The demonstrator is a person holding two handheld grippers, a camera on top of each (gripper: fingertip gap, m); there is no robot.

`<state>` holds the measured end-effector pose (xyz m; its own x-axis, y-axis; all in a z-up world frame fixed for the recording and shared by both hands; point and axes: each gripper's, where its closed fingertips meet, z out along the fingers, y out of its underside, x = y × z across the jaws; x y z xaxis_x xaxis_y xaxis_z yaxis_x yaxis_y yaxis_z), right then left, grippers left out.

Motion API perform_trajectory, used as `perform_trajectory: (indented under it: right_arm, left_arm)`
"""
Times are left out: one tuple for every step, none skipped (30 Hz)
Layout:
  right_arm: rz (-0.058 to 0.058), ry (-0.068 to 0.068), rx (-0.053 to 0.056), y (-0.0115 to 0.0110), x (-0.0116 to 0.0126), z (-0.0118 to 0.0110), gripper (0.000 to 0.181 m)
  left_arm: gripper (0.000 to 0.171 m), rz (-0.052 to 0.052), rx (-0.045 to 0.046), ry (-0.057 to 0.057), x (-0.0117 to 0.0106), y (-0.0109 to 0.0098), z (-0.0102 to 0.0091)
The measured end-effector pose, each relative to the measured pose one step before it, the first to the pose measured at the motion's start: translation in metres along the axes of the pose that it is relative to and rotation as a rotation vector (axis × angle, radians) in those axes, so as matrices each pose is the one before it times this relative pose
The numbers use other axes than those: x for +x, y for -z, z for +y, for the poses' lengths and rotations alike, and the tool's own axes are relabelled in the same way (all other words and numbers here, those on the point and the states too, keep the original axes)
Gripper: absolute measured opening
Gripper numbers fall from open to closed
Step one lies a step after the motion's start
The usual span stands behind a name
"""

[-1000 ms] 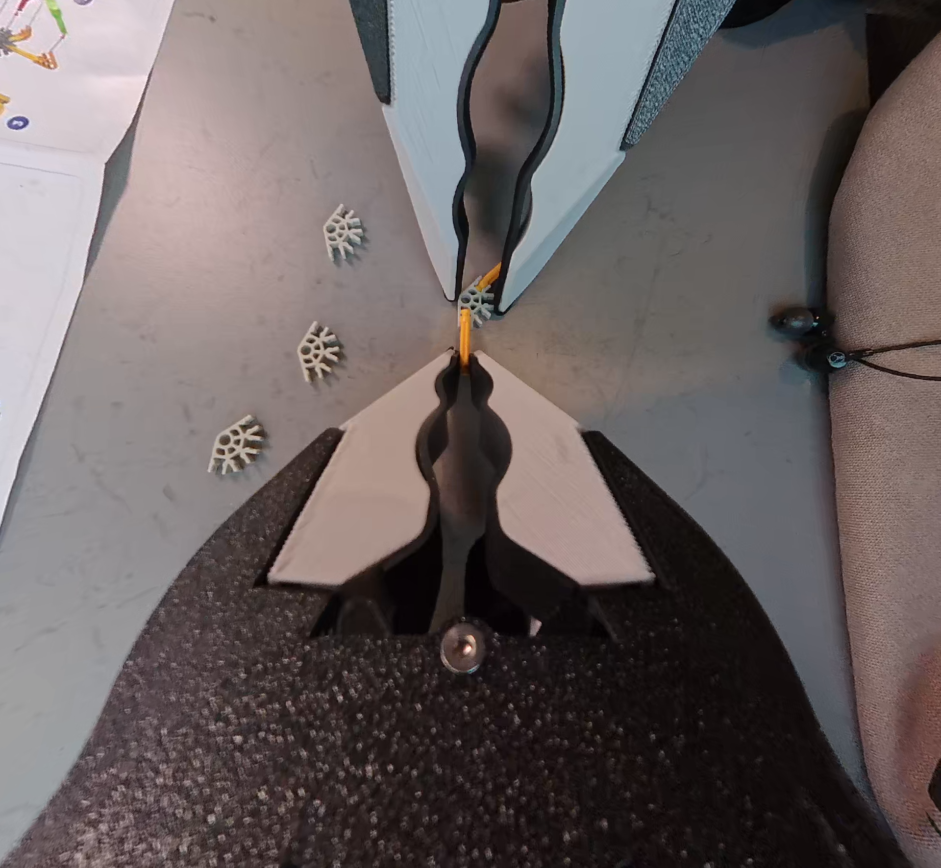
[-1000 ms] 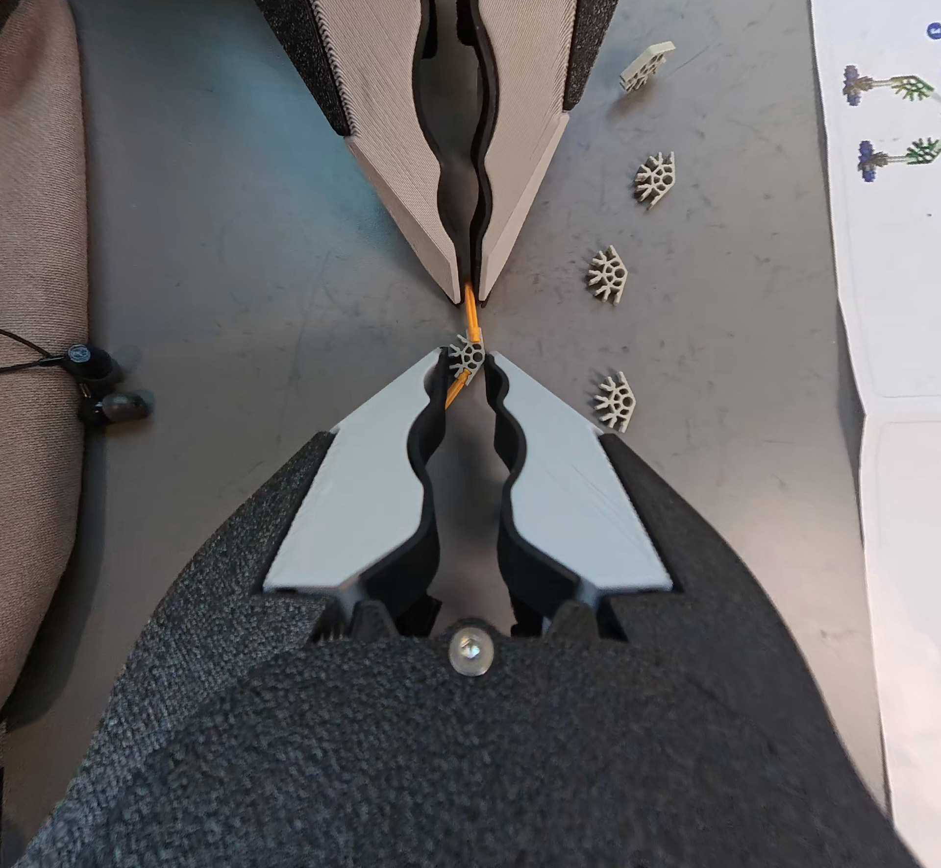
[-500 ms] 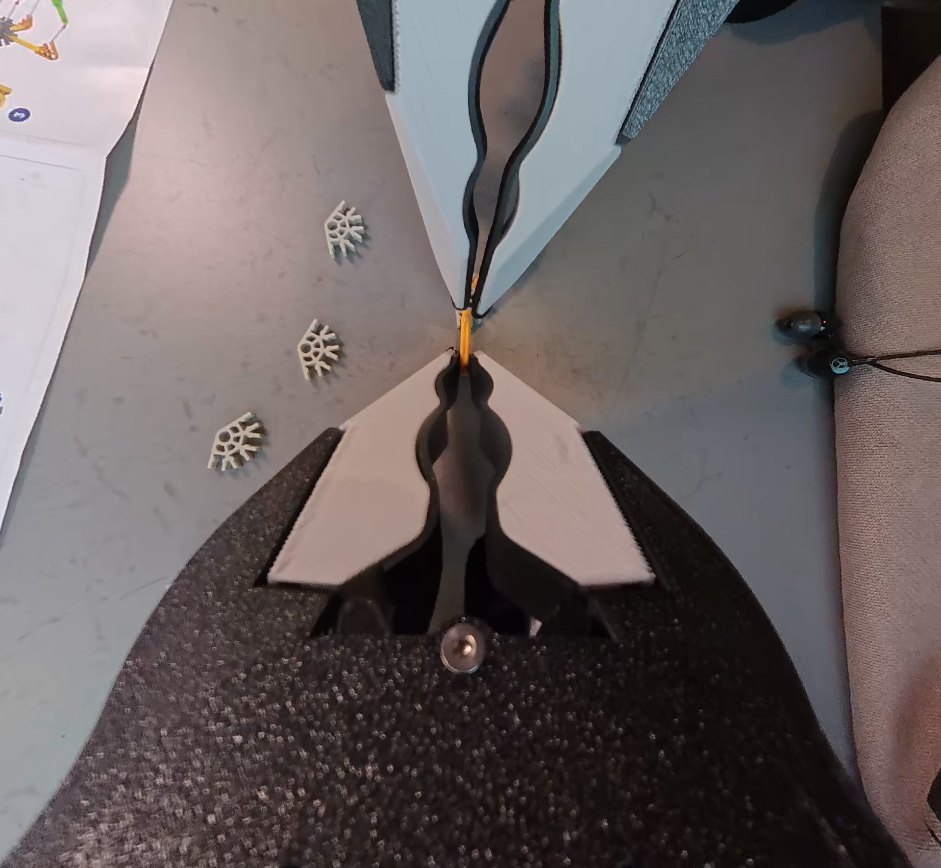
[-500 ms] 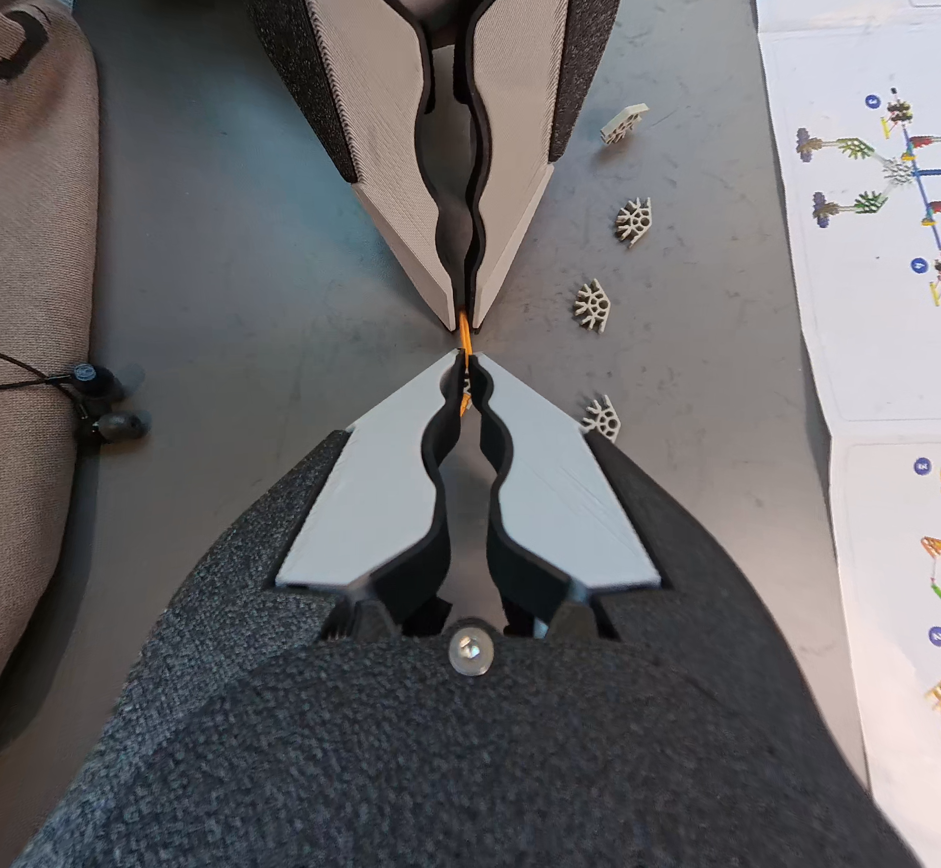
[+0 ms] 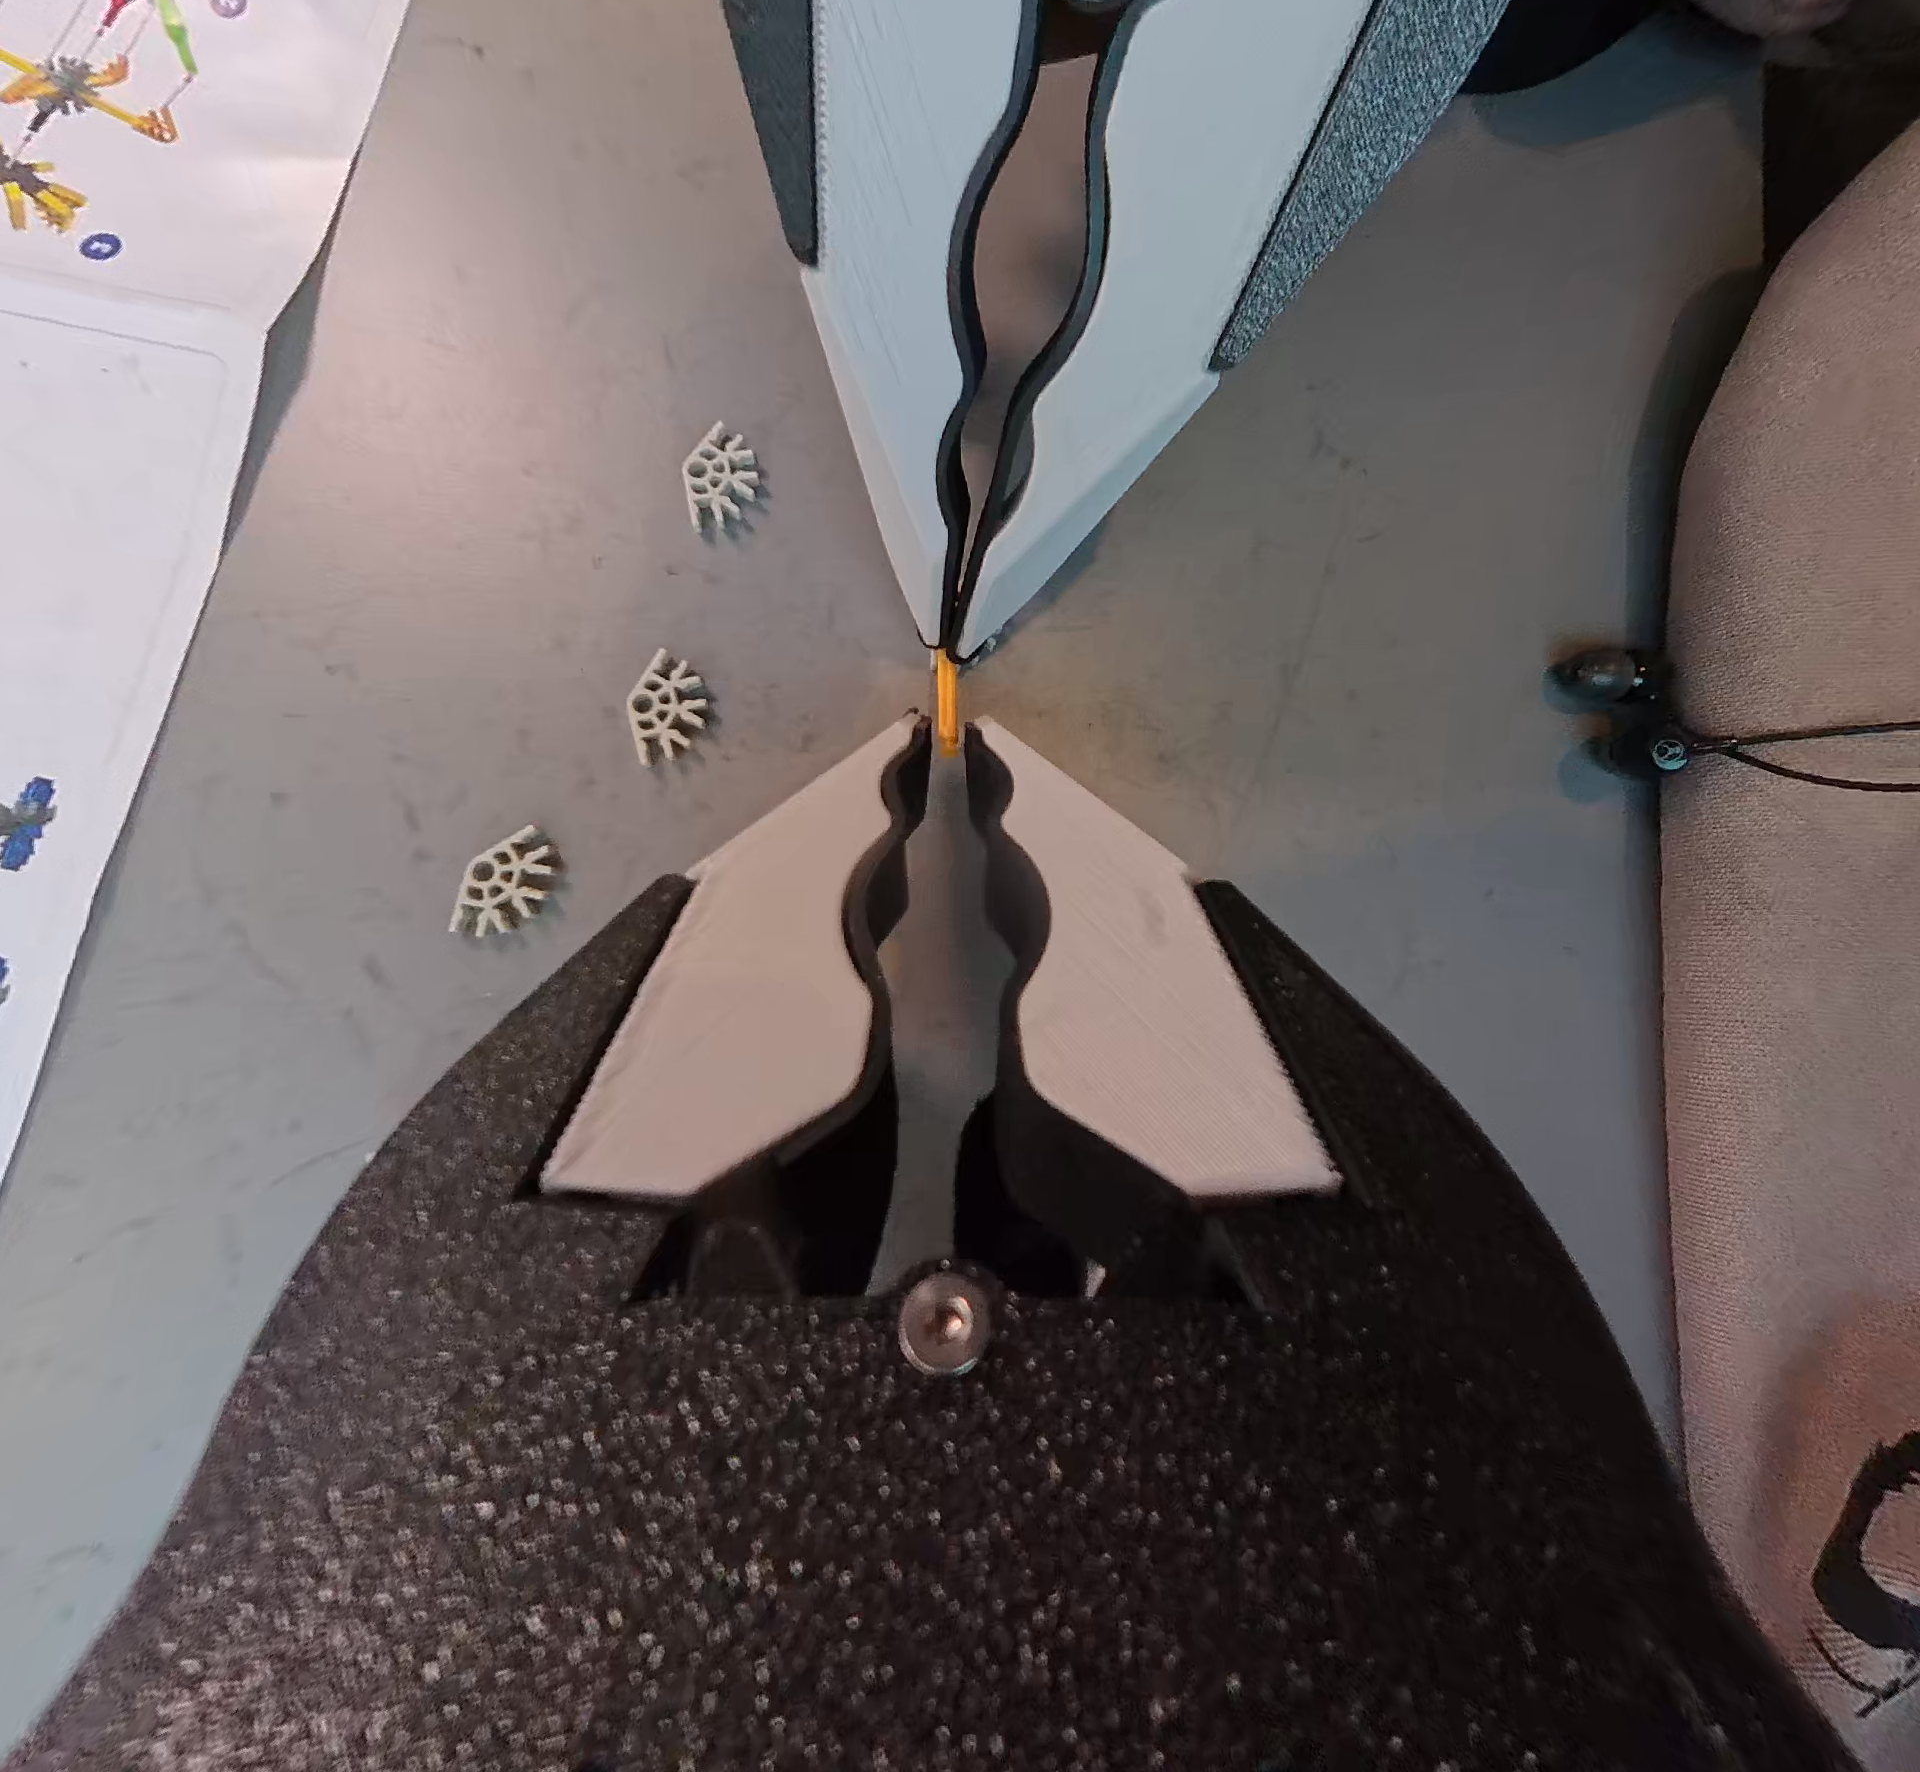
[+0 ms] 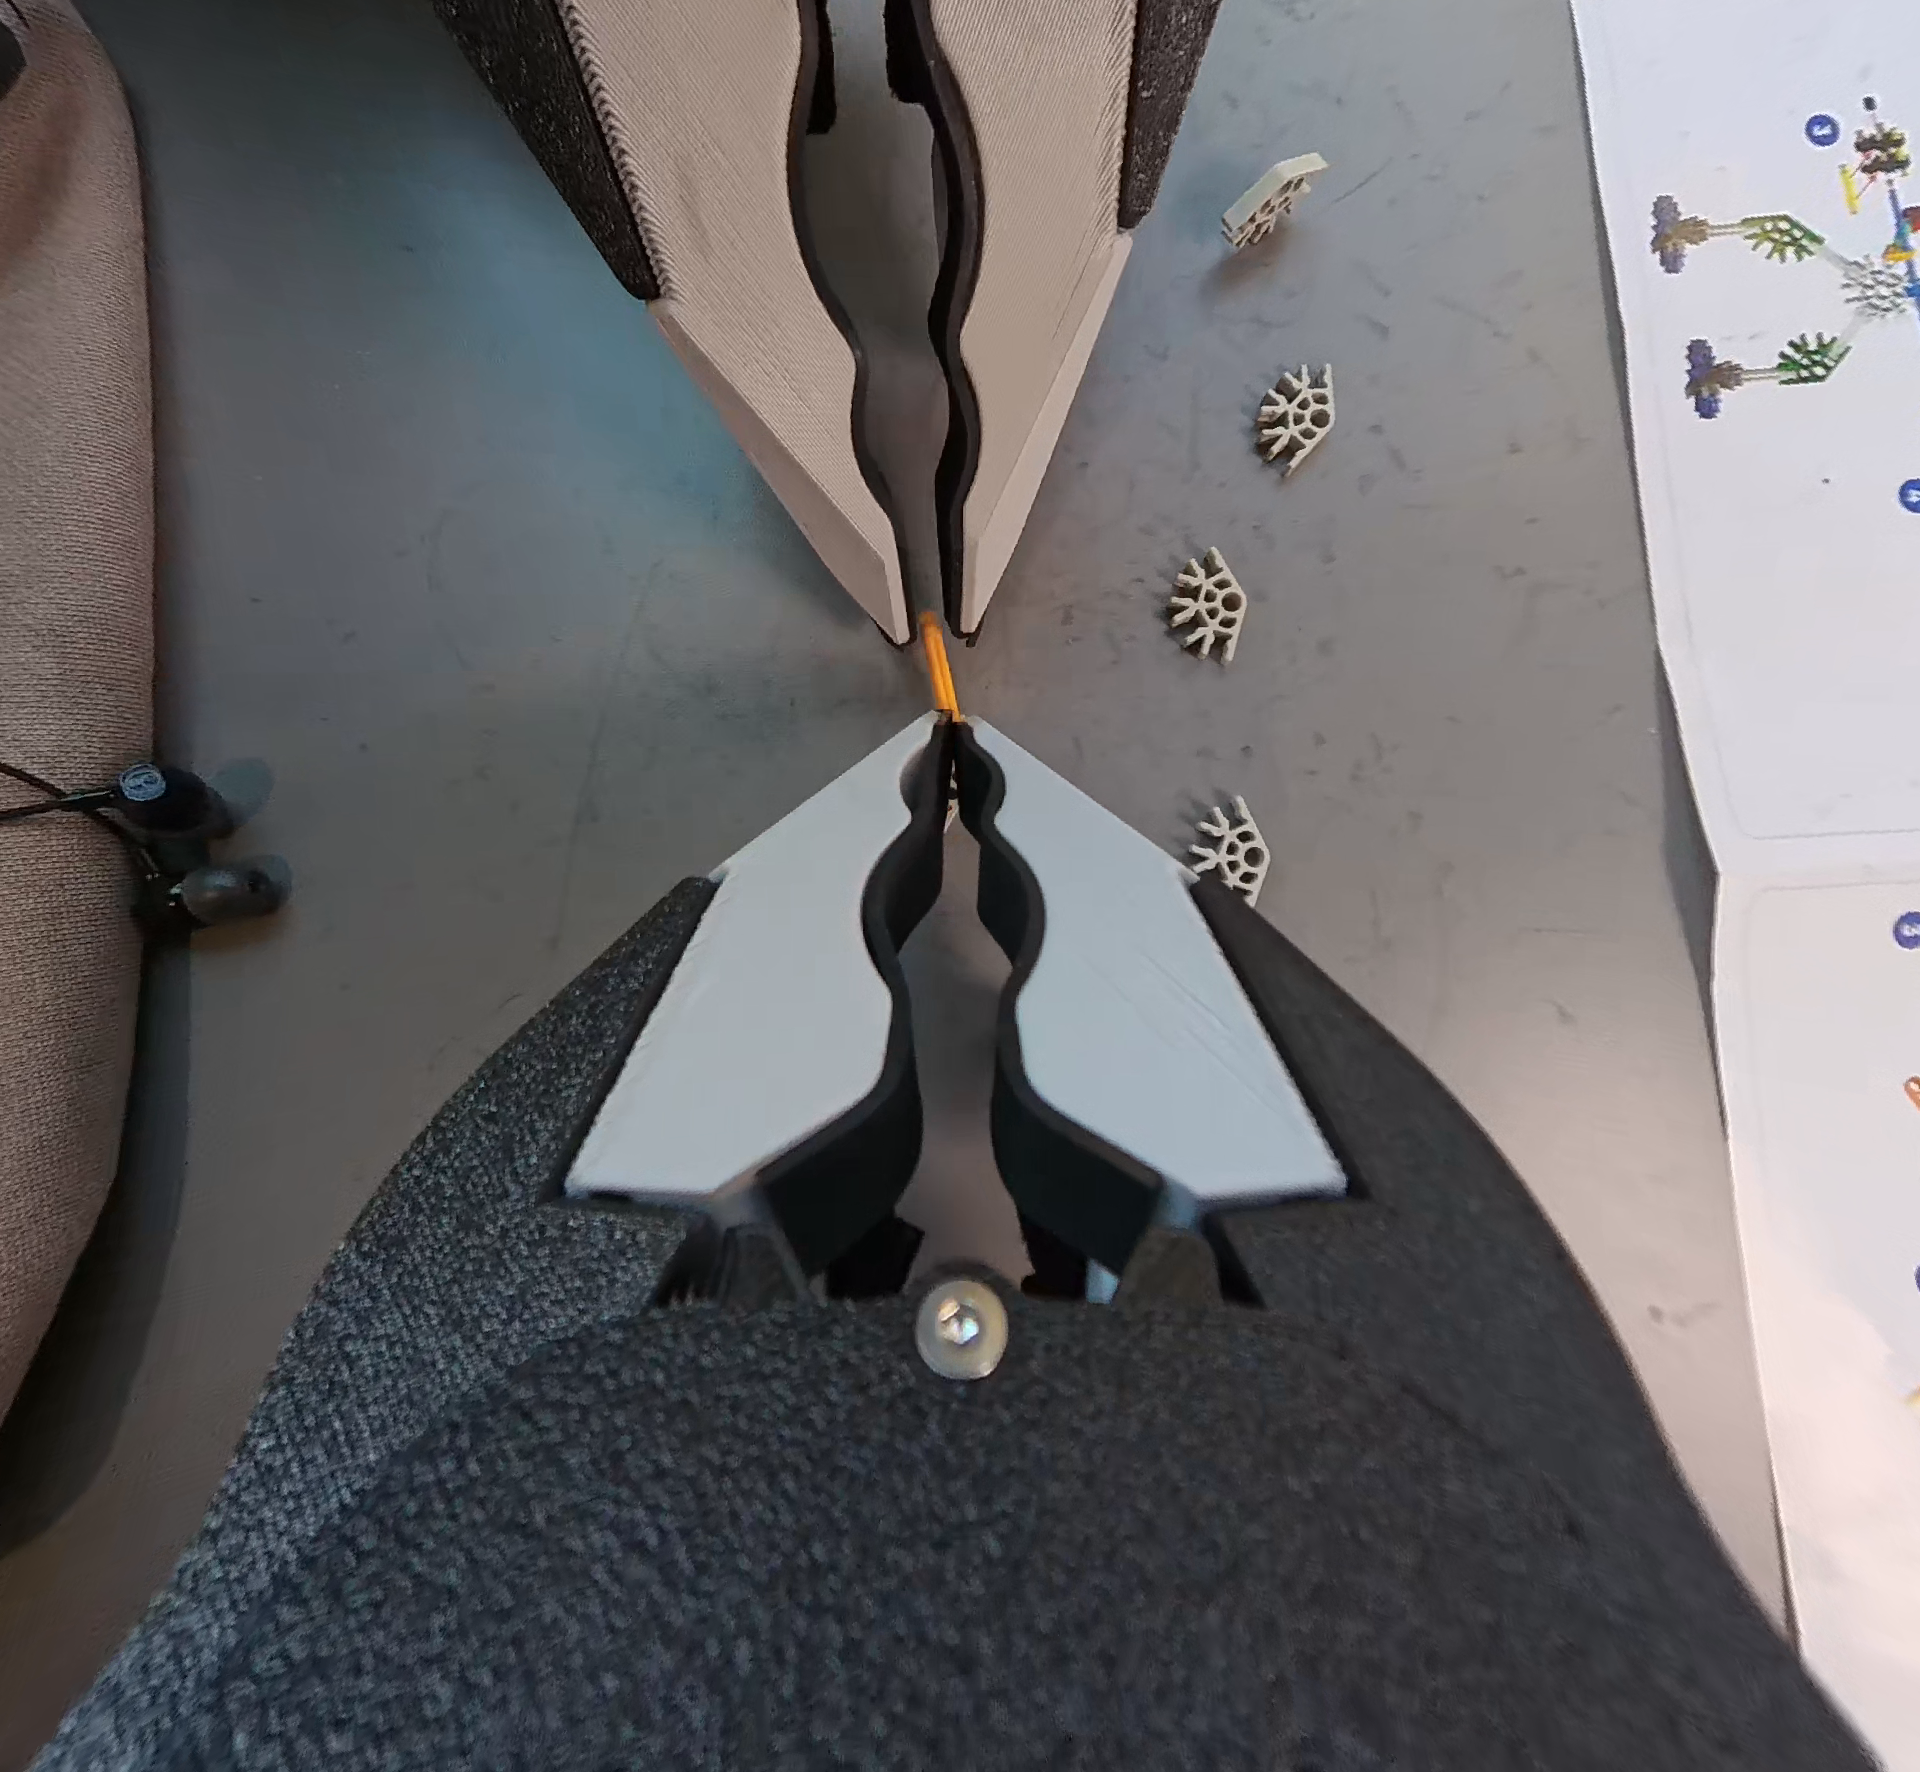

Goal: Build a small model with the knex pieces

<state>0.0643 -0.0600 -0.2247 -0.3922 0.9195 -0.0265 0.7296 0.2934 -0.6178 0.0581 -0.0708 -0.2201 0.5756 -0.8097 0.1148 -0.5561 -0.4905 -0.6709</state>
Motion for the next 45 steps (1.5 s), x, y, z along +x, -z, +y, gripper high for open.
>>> perform_trajectory:
  right_arm:
    - [0.0005,-0.0003,-0.0062,-0.00009,0.00004,0.00003,0.0]
    - [0.0001,-0.0014,-0.0069,-0.00006,0.00003,0.00009,0.0]
    - [0.0013,-0.001,-0.0073,-0.00017,-0.00001,-0.00003,0.0]
    - [0.0022,-0.0038,-0.0086,-0.00017,-0.00001,0.0,0.0]
    - [0.0028,-0.0029,-0.0111,-0.00006,0.00002,0.00007,0.0]
    - [0.0018,-0.0037,-0.0127,-0.00019,-0.00017,0.00009,0.0]
    - [-0.0022,-0.0054,-0.0129,-0.00004,-0.00022,0.00007,0.0]
    - [-0.0063,-0.0054,-0.0119,-0.00023,-0.00047,0.00004,0.0]
    - [-0.0079,-0.0033,-0.0112,-0.00013,-0.00053,0.00011,0.0]
    - [-0.0057,-0.0008,-0.0107,-0.0002,-0.00017,0.00013,0.0]
    - [-0.0049,0.0044,-0.0103,-0.00014,-0.00013,0.00005,0.0]
    - [-0.0019,0.0079,-0.0107,-0.00019,-0.00005,0.00001,0.0]
    - [0.0026,0.0103,-0.0122,-0.0002,-0.00015,0.00007,0.0]
    - [0.0086,0.016,-0.0132,-0.00009,-0.00006,0.00009,0.0]
    - [0.0116,0.0157,-0.0128,-0.00026,-0.00009,-0.00014,0.0]
    - [0.0121,0.0174,-0.0094,-0.00025,-0.00019,-0.00031,0.0]
    - [0.0094,0.0119,-0.0044,-0.00027,-0.00034,-0.00052,0.0]
    - [0.0077,0.0082,-0.0014,-0.00027,-0.00025,-0.00038,0.0]
    - [0.0047,0.0045,0.0031,-0.0003,-0.00033,-0.00046,0.0]
    - [0.0001,-0.0019,0.0069,-0.00028,-0.00042,-0.00061,0.0]
    - [-0.003,-0.0052,0.0102,-0.00039,-0.00063,-0.00064,0.0]
    - [-0.0009,-0.0024,0.0082,-0.00004,-0.00037,-0.00021,0.0]
    - [0.0009,-0.0018,0.0074,0.00005,-0.00006,0.00014,0.0]
    - [0.0004,-0.0034,0.0065,0.00002,-0.00007,-0.0001,0.0]
    - [0.0018,0.0011,0.0035,0.00007,-0.00006,0.00001,0.0]
    - [0.003,0.0035,0.001,0.00002,0.00004,-0.00002,0.0]
    - [0.0026,0.0047,0.0013,-0.00006,0.00003,-0.00018,0.0]
    - [0.0,0.0025,0.0062,0.00003,0.00007,-0.00031,0.0]
    - [-0.0061,-0.0014,0.016,0.00016,0.00027,-0.00027,0.0]
    - [-0.0153,-0.0118,0.0242,0.00055,0.00062,0.00008,0.0]
    - [-0.0319,-0.0263,0.0208,0.00165,-0.00063,0.00089,0.0]
    - [-0.0232,-0.0242,0.0143,0.00306,0.00007,0.00099,0.004]
    - [0.0015,-0.0115,0.0158,0.0049,0.00229,-0.0007,0.007]
    - [0.0129,0.0028,0.0106,0.00539,0.00254,-0.00104,0.006]
    - [0.0161,0.0117,0.0054,0.00434,0.00228,-0.00081,0.004]
    - [0.0138,0.01,0.0082,0.00271,0.00159,-0.00129,0.0]
    - [0.0035,0.0026,0.0089,0.00035,0.00014,-0.00146,0.0]
    - [-0.0071,-0.0004,0.0056,-0.00156,-0.00156,-0.00113,0.0]
    - [-0.0093,0.0027,0.0046,-0.00284,-0.00238,-0.0012,0.0]
    - [-0.0096,0.0056,-0.0037,-0.00323,-0.00265,-0.00008,0.0]
    - [-0.0067,0.0074,-0.0144,-0.00315,-0.00224,0.00152,0.0]
    - [0.0037,0.0081,-0.0152,-0.00281,-0.00025,0.00189,0.0]
    - [0.0002,0.0026,-0.0126,-0.00237,-0.00035,0.00176,0.0]
    - [-0.0055,-0.0006,-0.0124,-0.00241,-0.00091,0.00199,0.0]
    - [0.0009,0.0003,-0.0082,-0.00205,-0.00022,0.00127,0.0]
  left_arm:
    - [0.006,-0.002,-0.00301,-0.0016,-0.00003,-0.00093,0.00058]
    - [0.005,-0.0015,-0.0043,-0.0025,0.00032,-0.00162,0.0007]
    - [0.004,-0.0066,-0.00479,-0.0017,-0.00047,-0.00155,0.00076]
    - [0.004,-0.0056,-0.00595,-0.0014,-0.00043,-0.00144,0.00092]
    - [0.004,-0.0004,-0.00601,0.0025,-0.00001,-0.00106,0.00081]
    - [0.004,0.0002,-0.00204,0.0054,-0.00005,-0.00078,0.00022]
    - [0.003,-0.0005,0.00058,0.0066,-0.00004,-0.00037,-0.00037]
    - [0.003,-0.002,-0.00207,0.0045,-0.0001,-0.00008,-0.00015]
    - [0.003,-0.0042,-0.00224,0.003,-0.00003,-0.0002,-0.0002]
    - [0.003,-0.0044,-0.00231,0.0039,-0.00011,-0.00008,-0.00007]
    - [0.003,-0.003,-0.00137,0.0058,-0.00012,-0.00004,-0.00014]
    - [0.003,-0.0008,-0.00064,0.0104,-0.00014,-0.00018,-0.00015]
    - [0.003,-0.0002,-0.00047,0.0124,-0.0001,-0.00004,-0.00019]
    - [0.003,-0.0009,-0.00073,0.0104,-0.00002,-0.0002,-0.00016]
    - [0.002,-0.0018,-0.00096,0.0081,-0.00001,-0.00015,-0.00019]
    - [0.002,-0.0019,-0.00121,0.007,-0.00009,-0.00014,-0.00016]
    - [0.002,-0.0005,-0.00118,0.0044,0.00001,-0.00011,-0.00011]
    - [0.002,0.0021,0.00077,0.0026,0.00006,0.00001,-0.00012]
    - [0.003,0.0059,0.00168,-0.0005,0.0001,0.00011,0.0002]
    - [0.003,0.0103,0.00111,0.0006,0.00013,0.00045,0.00031]
    - [0.003,0.0133,0.00198,0.0097,0.00036,0.00063,0.00009]
    - [0.003,0.01,0.00496,0.0053,0.0006,0.00078,-0.00046]
    - [0.003,-0.0026,0.00506,-0.0089,0.00026,0.00045,-0.00052]
    - [0.002,-0.0079,-0.00035,-0.0106,0.00002,-0.00003,-0.00015]
    - [0.002,-0.0079,-0.00169,-0.0069,0.00016,-0.00057,0.00001]
    - [0.002,-0.0061,-0.00326,-0.0065,-0.0001,-0.00027,0.00015]
    - [0.002,-0.0041,-0.00244,-0.0042,0.0,-0.00021,0.00008]
    - [0.002,-0.0026,-0.00205,-0.0007,0.00005,-0.00009,-0.00005]
    - [0.002,-0.0017,-0.00153,0.0008,0.0,-0.00015,-0.00006]
    - [0.002,-0.0014,-0.0013,0.0006,0.00012,-0.00005,0.00007]
    - [0.001,0.0031,0.00101,0.0011,0.00094,-0.00053,-0.00028]
    - [0.001,0.0026,0.00123,-0.0004,0.00091,-0.00049,-0.00038]
    - [0.002,-0.0014,-0.00078,-0.0016,0.0003,-0.00019,-0.00005]
    - [0.002,-0.002,-0.00108,-0.0035,0.00003,-0.00003,-0.00002]
    - [0.002,0.0002,-0.00038,0.0002,0.00003,0.00003,0.00005]
    - [0.002,0.002,-0.00017,0.0029,-0.00002,-0.00002,0.00003]
    - [0.002,0.0018,-0.00034,0.0008,0.00007,-0.00007,-0.00012]
    - [0.002,0.0003,-0.00055,0.0001,-0.00002,0.00001,0.00002]
    - [0.002,-0.001,-0.0008,0.0007,0.00004,-0.00006,0.0]
    - [0.002,-0.002,-0.00052,-0.0008,0.00002,0.00001,-0.00004]
    - [0.002,-0.0019,-0.00031,-0.0004,-0.00001,-0.00003,0.00004]
    - [0.002,-0.0014,0.00009,-0.0007,0.0001,-0.00002,0.00004]
    - [0.001,-0.0005,0.00047,0.0002,0.00003,0.0,-0.00001]
    - [0.001,0.0003,0.00062,-0.0004,0.00001,-0.00012,-0.00002]
    - [0.001,0.001,0.00078,0.0006,0.00012,0.0,-0.00005]
